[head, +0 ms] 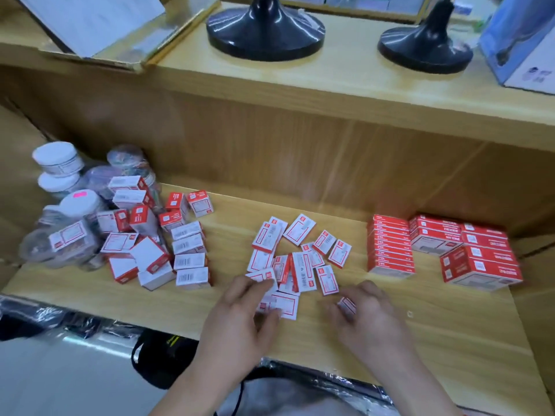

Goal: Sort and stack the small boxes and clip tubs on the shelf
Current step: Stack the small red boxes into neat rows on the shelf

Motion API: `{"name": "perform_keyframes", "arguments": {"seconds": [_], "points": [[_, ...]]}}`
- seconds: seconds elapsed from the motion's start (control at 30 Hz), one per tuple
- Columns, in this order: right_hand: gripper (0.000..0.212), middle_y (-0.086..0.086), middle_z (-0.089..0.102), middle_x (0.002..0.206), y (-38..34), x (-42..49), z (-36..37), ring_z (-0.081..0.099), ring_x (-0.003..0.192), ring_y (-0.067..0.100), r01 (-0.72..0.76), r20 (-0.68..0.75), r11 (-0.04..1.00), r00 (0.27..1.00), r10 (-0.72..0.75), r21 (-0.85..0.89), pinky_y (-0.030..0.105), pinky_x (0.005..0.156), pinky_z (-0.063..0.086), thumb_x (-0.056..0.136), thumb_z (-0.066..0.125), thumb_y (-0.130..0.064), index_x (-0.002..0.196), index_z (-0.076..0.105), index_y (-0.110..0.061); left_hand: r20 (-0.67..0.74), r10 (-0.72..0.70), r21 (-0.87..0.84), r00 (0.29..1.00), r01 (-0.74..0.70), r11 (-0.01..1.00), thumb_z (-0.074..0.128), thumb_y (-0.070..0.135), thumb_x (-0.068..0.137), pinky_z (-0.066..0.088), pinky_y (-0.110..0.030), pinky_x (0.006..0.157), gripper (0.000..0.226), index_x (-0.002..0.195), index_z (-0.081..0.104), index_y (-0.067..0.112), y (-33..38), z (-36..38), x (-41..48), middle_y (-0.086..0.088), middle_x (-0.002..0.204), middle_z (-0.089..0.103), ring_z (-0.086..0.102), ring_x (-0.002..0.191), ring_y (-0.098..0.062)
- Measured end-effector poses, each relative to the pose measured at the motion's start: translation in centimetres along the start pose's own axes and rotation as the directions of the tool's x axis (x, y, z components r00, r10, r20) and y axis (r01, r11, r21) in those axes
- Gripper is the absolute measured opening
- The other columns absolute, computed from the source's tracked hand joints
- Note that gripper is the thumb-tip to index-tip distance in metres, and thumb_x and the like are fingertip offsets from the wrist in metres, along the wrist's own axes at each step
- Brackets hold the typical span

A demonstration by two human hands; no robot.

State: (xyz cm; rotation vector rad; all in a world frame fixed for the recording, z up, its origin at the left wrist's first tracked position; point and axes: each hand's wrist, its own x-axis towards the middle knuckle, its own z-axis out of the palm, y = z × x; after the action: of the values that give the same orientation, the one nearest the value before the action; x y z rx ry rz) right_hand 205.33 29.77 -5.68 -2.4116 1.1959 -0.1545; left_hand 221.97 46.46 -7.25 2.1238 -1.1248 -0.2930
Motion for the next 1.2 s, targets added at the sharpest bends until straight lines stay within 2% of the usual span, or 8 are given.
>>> {"name": "perform_keyframes", "arguments": {"seconds": [0.1, 0.23, 0.43, 0.57, 0.73, 0.93, 1.1, 1.2], "points": [[0.026, -0.009, 0.055, 0.094, -0.8, -0.1, 0.1, 0.061, 0.102, 0.022, 0.002, 0.007, 0.999, 1.000, -0.003, 0.051, 0.034, 0.083, 0.051, 0.082, 0.072, -0.046, 0.104, 0.072, -0.034, -0.009, 0.009, -0.044, 1.000, -0.009, 0.999, 0.061, 0.041, 0.088, 0.056, -0.026, 0.075, 0.041, 0.128, 0.063, 0.030, -0.4, -0.4, -0.3, 0.017, 0.122, 0.052, 0.065, 0.097, -0.001], [0.013, -0.010, 0.055, 0.082, -1.9, 0.1, -0.9, 0.062, 0.086, 0.018, 0.045, -0.122, 0.999, 0.992, -0.043, 0.016, 0.036, 0.065, 0.052, 0.082, 0.074, -0.041, 0.092, 0.071, -0.034, -0.038, -0.008, 0.017, 0.999, 0.009, 1.000, 0.062, 0.028, 0.088, 0.058, -0.031, 0.073, 0.042, 0.130, 0.060, 0.025, -1.0, -1.1, 0.8, 0.009, 0.128, 0.052, 0.067, 0.098, -0.014], [0.041, -0.007, 0.058, 0.102, -4.3, 3.9, 0.2, 0.061, 0.102, 0.018, 0.064, 0.029, 0.997, 0.997, -0.065, 0.031, 0.031, 0.082, 0.049, 0.085, 0.068, -0.053, 0.115, 0.069, -0.026, 0.004, -0.049, 0.103, 0.999, 0.048, 0.993, 0.067, 0.027, 0.088, 0.056, -0.038, 0.071, 0.033, 0.121, 0.065, 0.025, -1.7, -1.3, 2.7, 0.003, 0.110, 0.060, 0.068, 0.089, -0.025], [0.035, -0.012, 0.046, 0.093, -5.4, 4.3, 1.2, 0.061, 0.096, 0.016, 0.010, 0.064, 0.998, 0.998, -0.014, 0.058, 0.030, 0.079, 0.048, 0.082, 0.069, -0.057, 0.102, 0.069, -0.028, -0.017, -0.036, 0.124, 0.999, 0.038, 0.992, 0.072, 0.041, 0.086, 0.056, -0.038, 0.067, 0.038, 0.122, 0.064, 0.031, -2.2, -1.4, 3.0, 0.005, 0.104, 0.063, 0.068, 0.087, -0.024], [0.022, -0.016, 0.054, 0.088, -5.7, 4.0, 1.5, 0.062, 0.084, 0.009, 0.011, -0.030, 0.976, 1.000, -0.005, 0.217, 0.033, 0.079, 0.054, 0.068, 0.083, -0.042, 0.080, 0.064, -0.039, 0.018, -0.002, 0.043, 1.000, 0.001, 0.999, 0.072, 0.043, 0.085, 0.051, -0.034, 0.067, 0.021, 0.103, 0.069, 0.032, -2.5, -2.0, 3.6, 0.014, 0.087, 0.056, 0.064, 0.082, -0.014], [0.036, -0.024, 0.071, 0.090, -6.1, 3.1, -0.1, 0.069, 0.077, 0.003, -0.032, -0.059, 0.907, 0.996, 0.062, 0.419, 0.038, 0.069, 0.058, 0.072, 0.075, -0.030, 0.101, 0.055, -0.039, -0.006, 0.016, -0.195, 1.000, -0.017, 0.981, 0.075, 0.026, 0.088, 0.034, -0.014, 0.058, 0.008, 0.088, 0.068, 0.030, -2.0, -3.0, 4.7, 0.020, 0.085, 0.053, 0.052, 0.068, -0.002], [0.044, -0.017, 0.074, 0.087, -4.0, 1.2, -2.3, 0.069, 0.076, 0.006, -0.019, -0.107, 0.769, 0.988, 0.114, 0.639, 0.018, 0.066, 0.052, 0.079, 0.075, 0.006, 0.100, 0.065, -0.032, 0.098, 0.094, -0.321, 0.991, -0.058, 0.945, 0.063, 0.022, 0.087, 0.040, -0.017, 0.063, 0.015, 0.098, 0.068, 0.031, 0.0, -1.0, 5.2, 0.017, 0.087, 0.058, 0.056, 0.070, -0.002], [0.045, -0.012, 0.073, 0.098, -1.3, -0.3, -3.6, 0.067, 0.086, 0.002, -0.017, -0.152, 0.819, 0.980, 0.126, 0.574, 0.009, 0.068, 0.046, 0.081, 0.072, 0.006, 0.102, 0.065, -0.033, 0.149, 0.151, -0.322, 0.977, -0.096, 0.942, 0.064, 0.017, 0.086, 0.039, -0.016, 0.064, 0.020, 0.099, 0.069, 0.031, 1.6, 1.1, 5.3, 0.019, 0.090, 0.057, 0.055, 0.072, -0.002]]}}
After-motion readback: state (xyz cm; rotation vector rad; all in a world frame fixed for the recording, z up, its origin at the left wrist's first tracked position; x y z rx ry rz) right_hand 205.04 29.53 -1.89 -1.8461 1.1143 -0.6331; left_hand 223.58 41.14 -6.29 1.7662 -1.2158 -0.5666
